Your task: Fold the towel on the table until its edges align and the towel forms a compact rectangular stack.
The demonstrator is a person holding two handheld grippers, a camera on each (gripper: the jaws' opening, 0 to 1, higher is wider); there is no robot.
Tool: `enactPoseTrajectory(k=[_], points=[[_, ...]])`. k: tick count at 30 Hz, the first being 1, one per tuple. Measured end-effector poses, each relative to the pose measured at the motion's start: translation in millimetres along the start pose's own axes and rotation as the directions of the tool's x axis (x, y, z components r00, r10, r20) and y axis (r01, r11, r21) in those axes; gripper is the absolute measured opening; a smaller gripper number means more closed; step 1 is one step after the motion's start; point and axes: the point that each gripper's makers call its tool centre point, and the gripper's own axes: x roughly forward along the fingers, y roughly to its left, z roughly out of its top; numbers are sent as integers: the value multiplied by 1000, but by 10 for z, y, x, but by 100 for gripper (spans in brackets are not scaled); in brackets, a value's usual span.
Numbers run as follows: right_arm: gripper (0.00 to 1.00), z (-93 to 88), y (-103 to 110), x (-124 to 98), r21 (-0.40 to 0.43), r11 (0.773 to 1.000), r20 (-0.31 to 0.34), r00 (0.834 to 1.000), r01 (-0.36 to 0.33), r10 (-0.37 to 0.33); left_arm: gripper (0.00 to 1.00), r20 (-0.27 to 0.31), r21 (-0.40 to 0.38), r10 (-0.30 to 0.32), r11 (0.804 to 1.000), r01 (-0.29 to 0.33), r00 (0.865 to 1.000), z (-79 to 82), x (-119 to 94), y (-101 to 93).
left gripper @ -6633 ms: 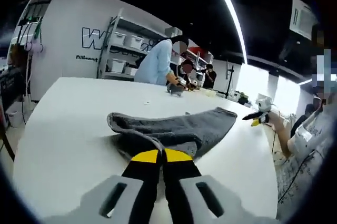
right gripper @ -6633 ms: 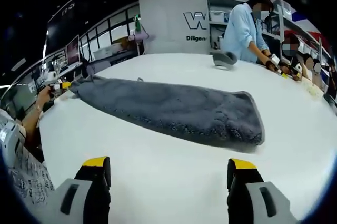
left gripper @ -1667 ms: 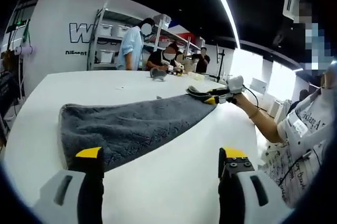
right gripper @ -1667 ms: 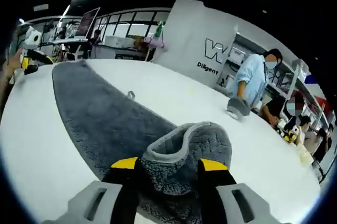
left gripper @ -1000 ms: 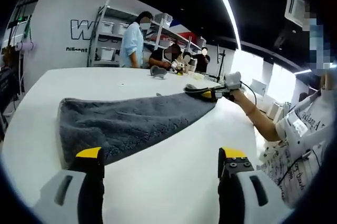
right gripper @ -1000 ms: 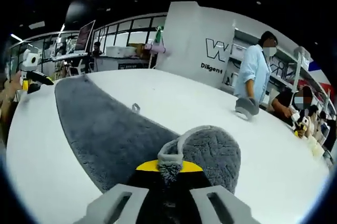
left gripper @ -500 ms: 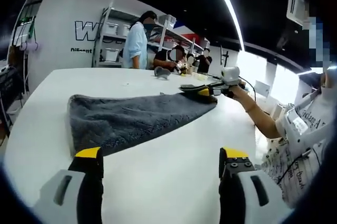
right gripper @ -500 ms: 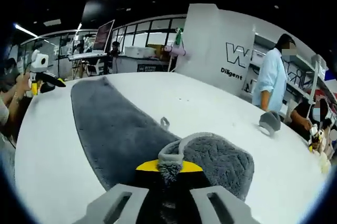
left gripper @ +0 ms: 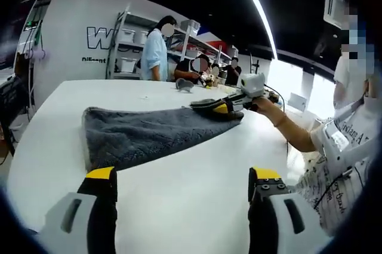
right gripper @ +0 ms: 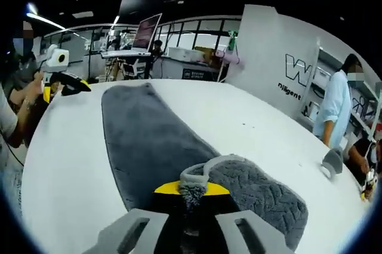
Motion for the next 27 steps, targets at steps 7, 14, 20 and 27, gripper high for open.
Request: enactPoseTrajectory(k=[7, 14, 20, 27], points=[[6, 236, 156, 220, -29, 998, 10, 999, -47, 48, 95, 3, 7, 5, 1000, -6, 1000, -35, -115, -49], [6, 489, 333, 447, -63, 993, 18, 995, -97, 99, 95, 11, 2, 31, 1000, -31, 999, -77, -232, -41], [6, 737, 437, 629, -85, 988, 36, 990, -129, 133, 95, 28, -3, 39, 999, -39, 999, -50, -283, -31], [6, 1034, 591, 847, -111, 980, 60, 983, -165, 172, 95, 34, -5, 47, 999, -46, 998, -44, -342, -8]])
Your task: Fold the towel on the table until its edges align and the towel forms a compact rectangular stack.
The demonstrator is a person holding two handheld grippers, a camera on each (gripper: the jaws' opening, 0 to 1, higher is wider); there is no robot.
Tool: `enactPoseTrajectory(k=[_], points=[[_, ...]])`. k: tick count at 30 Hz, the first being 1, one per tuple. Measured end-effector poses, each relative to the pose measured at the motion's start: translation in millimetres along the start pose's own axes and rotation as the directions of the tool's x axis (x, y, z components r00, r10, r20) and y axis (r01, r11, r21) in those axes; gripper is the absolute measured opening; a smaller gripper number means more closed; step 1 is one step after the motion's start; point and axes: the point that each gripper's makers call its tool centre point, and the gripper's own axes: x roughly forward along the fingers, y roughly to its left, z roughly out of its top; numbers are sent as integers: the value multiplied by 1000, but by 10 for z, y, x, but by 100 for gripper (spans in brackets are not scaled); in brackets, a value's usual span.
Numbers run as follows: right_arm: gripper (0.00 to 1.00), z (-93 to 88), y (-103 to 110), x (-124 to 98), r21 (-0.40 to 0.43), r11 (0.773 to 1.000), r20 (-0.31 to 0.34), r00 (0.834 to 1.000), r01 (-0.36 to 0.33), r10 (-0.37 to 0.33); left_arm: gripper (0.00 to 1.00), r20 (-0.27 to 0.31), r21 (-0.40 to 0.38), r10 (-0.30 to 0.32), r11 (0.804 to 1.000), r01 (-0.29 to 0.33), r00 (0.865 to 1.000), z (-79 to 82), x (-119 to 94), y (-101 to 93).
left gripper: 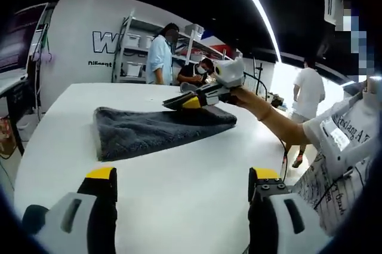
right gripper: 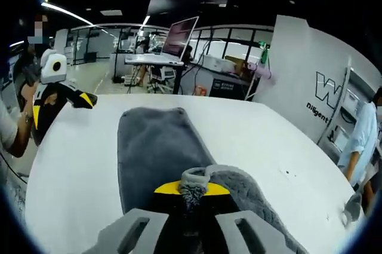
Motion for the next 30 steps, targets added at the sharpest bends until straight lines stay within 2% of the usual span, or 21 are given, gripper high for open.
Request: enactPoseTrajectory(k=[17, 25, 30], points=[[6, 789, 393, 636, -63, 993, 94, 990, -103, 108, 95, 7, -22, 17, 1000, -17, 1000, -76, -157, 13], [6, 1093, 580, 796, -88, 988, 136, 981, -127, 138, 95, 7, -22, 25, 999, -24, 1000, -136, -251, -54], [6, 1247, 631, 861, -101, 988, 154, 979, -118, 132, 95, 8, -34, 30, 999, -30, 1000, -176, -287, -53]])
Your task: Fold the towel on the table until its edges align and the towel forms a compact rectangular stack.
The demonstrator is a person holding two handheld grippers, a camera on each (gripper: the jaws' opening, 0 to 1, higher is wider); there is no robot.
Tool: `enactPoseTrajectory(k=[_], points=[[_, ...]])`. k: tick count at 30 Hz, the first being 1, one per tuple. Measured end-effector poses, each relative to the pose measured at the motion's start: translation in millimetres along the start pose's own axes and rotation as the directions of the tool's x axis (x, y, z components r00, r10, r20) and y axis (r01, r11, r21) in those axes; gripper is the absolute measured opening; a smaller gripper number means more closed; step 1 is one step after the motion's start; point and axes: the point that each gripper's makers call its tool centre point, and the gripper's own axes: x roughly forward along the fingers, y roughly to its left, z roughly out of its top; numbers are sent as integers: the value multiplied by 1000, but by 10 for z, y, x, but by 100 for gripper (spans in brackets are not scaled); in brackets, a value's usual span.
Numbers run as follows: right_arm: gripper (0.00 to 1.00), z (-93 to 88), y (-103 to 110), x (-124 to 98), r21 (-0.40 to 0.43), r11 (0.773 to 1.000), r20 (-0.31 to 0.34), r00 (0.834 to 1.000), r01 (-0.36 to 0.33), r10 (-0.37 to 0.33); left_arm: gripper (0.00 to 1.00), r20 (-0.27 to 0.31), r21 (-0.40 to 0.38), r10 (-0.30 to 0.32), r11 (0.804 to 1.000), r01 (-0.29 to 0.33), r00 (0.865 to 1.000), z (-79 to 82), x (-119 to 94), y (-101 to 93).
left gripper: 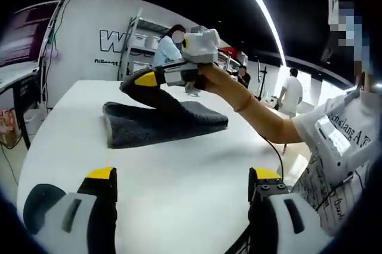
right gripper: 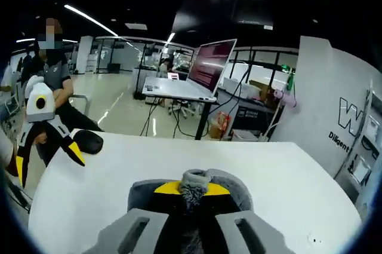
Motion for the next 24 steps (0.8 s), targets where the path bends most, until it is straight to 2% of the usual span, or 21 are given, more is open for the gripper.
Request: enactPoseTrajectory(k=[5, 8, 11, 14, 18, 24], points=[[6, 139, 74, 82, -16, 1000, 29, 1000, 2, -1, 95, 1, -5, 0, 1000, 0, 1000, -18, -16, 2], [6, 122, 184, 214, -48, 999, 11, 1000, -17, 17, 95, 4, -7, 1, 1000, -1, 1000, -24, -7, -5], [7, -47, 320, 360, -53, 997, -39, 998, -60, 58, 95, 7, -10, -1, 1000, 1, 1000, -31, 6, -8], [12, -276, 491, 468, -54, 991, -111, 987, -124, 117, 95, 4, -15, -7, 1000, 7, 1000, -48, 36, -7], [34, -428, 536, 515, -17, 992, -156, 980, -124, 120, 95, -3, -18, -13, 1000, 13, 1000, -59, 67, 1], [68, -465, 443, 405, 30, 996, -187, 978, -86, 91, 95, 2, -21, -17, 1000, 18, 1000, -35, 85, 18]])
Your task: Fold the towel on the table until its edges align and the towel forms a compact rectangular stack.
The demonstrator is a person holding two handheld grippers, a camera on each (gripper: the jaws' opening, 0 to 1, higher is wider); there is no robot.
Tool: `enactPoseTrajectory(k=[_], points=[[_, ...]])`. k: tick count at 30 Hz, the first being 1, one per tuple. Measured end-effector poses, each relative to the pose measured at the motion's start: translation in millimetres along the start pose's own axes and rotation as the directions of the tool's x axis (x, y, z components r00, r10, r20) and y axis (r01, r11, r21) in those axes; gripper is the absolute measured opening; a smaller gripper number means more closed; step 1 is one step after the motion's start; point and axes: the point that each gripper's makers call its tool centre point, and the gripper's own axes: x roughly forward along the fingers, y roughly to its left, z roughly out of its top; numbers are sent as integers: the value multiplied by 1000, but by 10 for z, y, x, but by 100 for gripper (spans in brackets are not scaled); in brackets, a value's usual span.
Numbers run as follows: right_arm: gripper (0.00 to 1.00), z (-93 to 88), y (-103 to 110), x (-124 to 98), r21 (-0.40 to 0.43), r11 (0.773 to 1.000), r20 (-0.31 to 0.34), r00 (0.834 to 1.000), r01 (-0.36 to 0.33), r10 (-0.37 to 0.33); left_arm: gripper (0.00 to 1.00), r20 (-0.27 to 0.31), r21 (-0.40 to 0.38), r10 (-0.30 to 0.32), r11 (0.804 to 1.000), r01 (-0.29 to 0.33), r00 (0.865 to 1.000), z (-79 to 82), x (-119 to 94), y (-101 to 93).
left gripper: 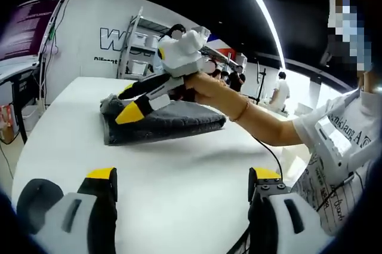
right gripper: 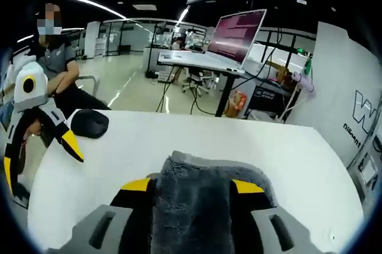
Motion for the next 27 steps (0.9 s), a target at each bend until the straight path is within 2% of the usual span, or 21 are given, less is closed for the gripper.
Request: enactPoseTrajectory(k=[4, 6, 11, 13, 18, 21, 27], points=[[84, -27, -49, -162, 51, 999, -9, 1000, 9, -9, 95, -8, 0, 0, 1000, 0, 1000, 4, 19, 7], [88, -62, -64, -240, 73, 997, -13, 1000, 4, -3, 95, -7, 2, -3, 1000, 3, 1000, 20, 25, 4], [96, -307, -200, -522, 141, 989, -50, 998, 37, -30, 95, -4, 10, -15, 1000, 15, 1000, 68, 84, -28], [99, -434, -232, -651, 193, 980, -62, 998, 38, -27, 95, -6, 12, -21, 1000, 21, 1000, 73, 113, -42], [99, -667, -297, -938, 267, 963, -74, 997, 46, -27, 95, -14, 13, -30, 999, 30, 999, 72, 187, -75], [99, -814, -406, -1177, 302, 951, -66, 996, 73, -56, 95, -15, 14, -35, 999, 35, 999, 88, 230, -98], [99, -1104, -664, -1605, 390, 911, -38, 991, 133, -128, 95, -38, 20, -46, 999, 47, 998, 83, 331, -146]])
